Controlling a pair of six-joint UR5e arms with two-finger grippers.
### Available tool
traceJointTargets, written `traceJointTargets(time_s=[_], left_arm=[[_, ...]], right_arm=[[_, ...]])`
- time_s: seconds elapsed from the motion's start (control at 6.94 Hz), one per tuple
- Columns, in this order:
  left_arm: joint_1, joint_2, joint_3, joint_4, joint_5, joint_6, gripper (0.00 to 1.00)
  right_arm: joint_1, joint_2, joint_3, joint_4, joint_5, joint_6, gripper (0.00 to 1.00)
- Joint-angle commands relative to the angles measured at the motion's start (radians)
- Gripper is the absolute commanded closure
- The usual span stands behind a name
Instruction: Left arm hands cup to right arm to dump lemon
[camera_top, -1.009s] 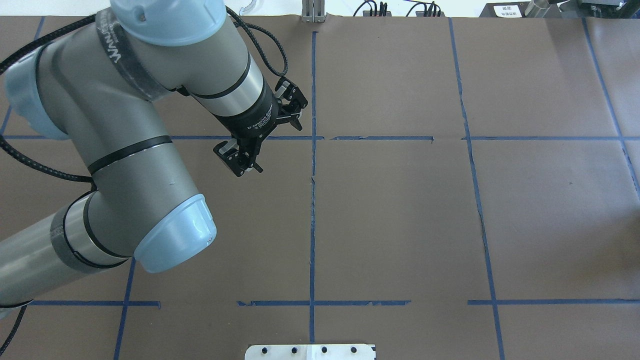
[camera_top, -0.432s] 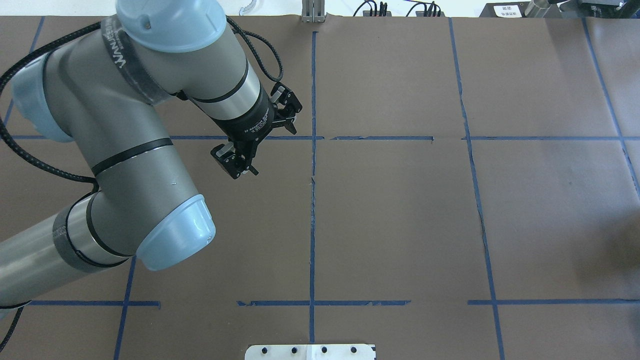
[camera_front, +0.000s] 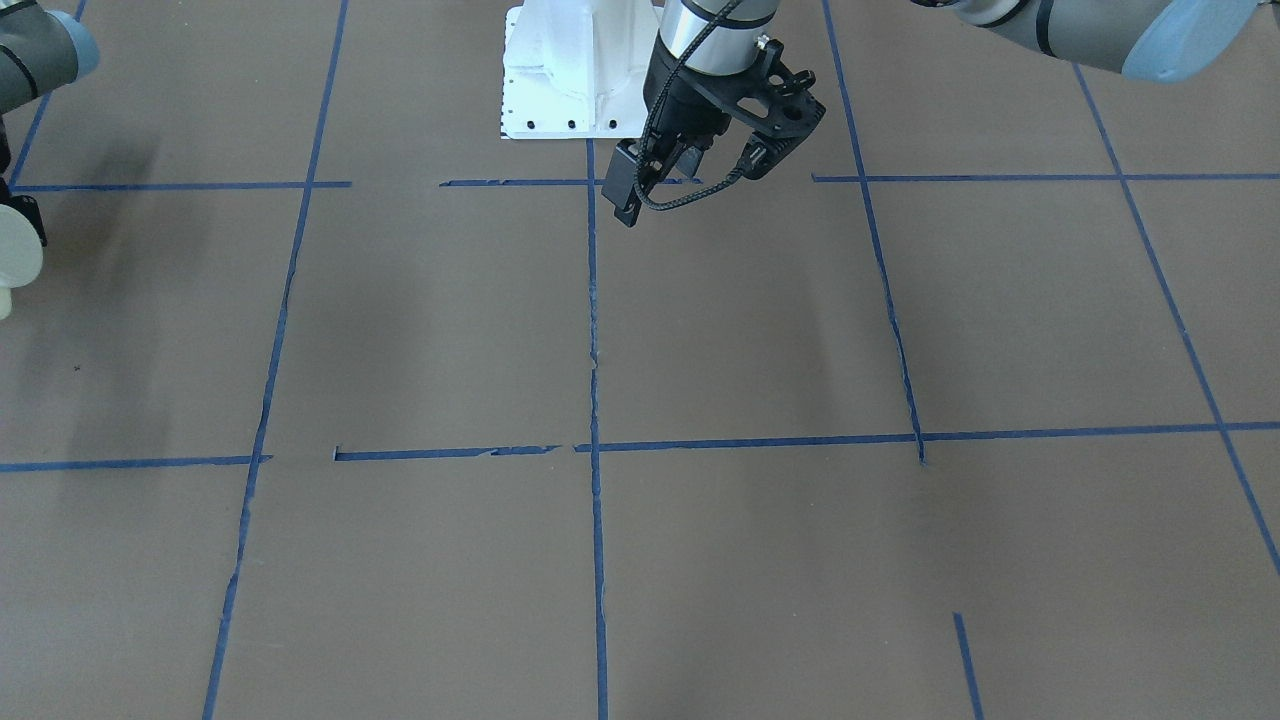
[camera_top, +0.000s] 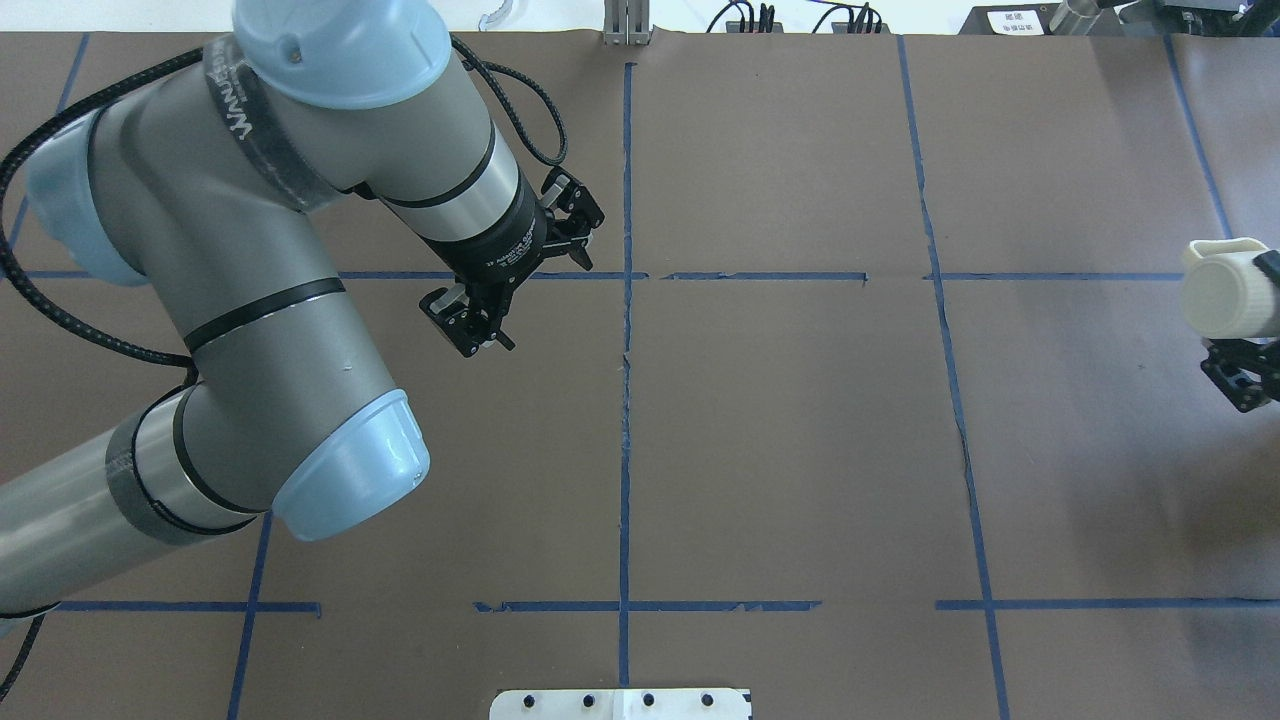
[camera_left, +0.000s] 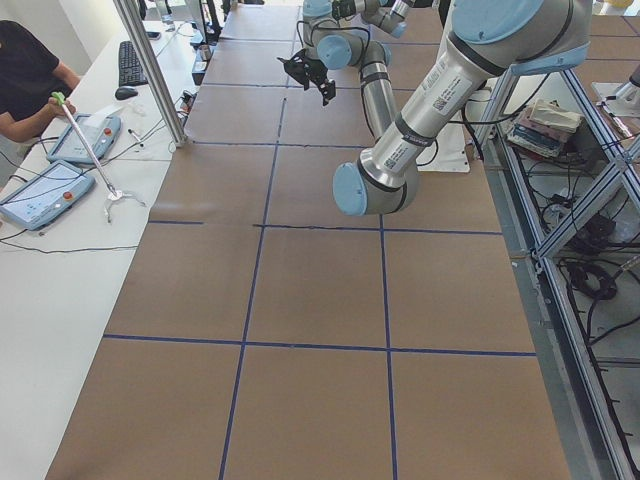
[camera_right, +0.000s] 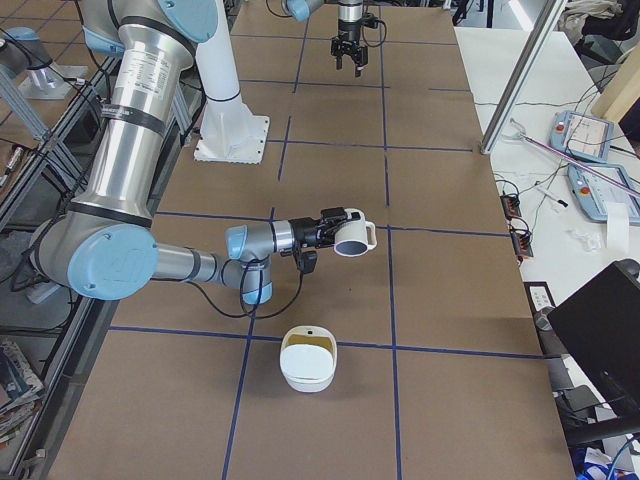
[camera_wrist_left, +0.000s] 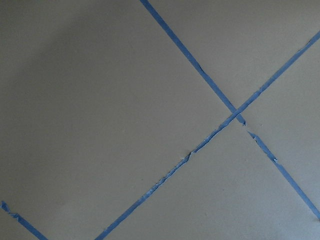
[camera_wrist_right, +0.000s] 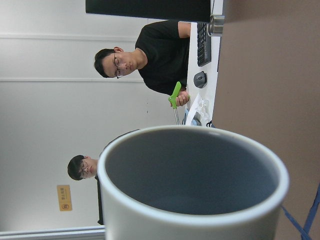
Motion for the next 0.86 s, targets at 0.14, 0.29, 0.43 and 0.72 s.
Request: traceJointTargets(time_s=[0.14,0.29,0.43,0.72], left_arm=[[-0.015,-0.002,0.0,-0.013,0.001,0.006,0.0],[-0.023,-0.003,0.0,-0.021,0.001,0.045,0.0],[-0.033,-0.004,0.0,-0.024,-0.001,0.047,0.0],[-0.032,-0.007,0.0,-0.026,-0.001,0.047,0.0]], right_arm=[[-0.039,0.259,-0.008,-0.308,-0.007,-0.43,0.74],[-0.06,0.324,-0.01,-0.372,-0.009,-0.582,0.75],[-0.07,0.397,-0.008,-0.482,-0.012,-0.714,0.75],[-0.083,0.488,-0.007,-0.615,-0.016,-0.931,0.76]])
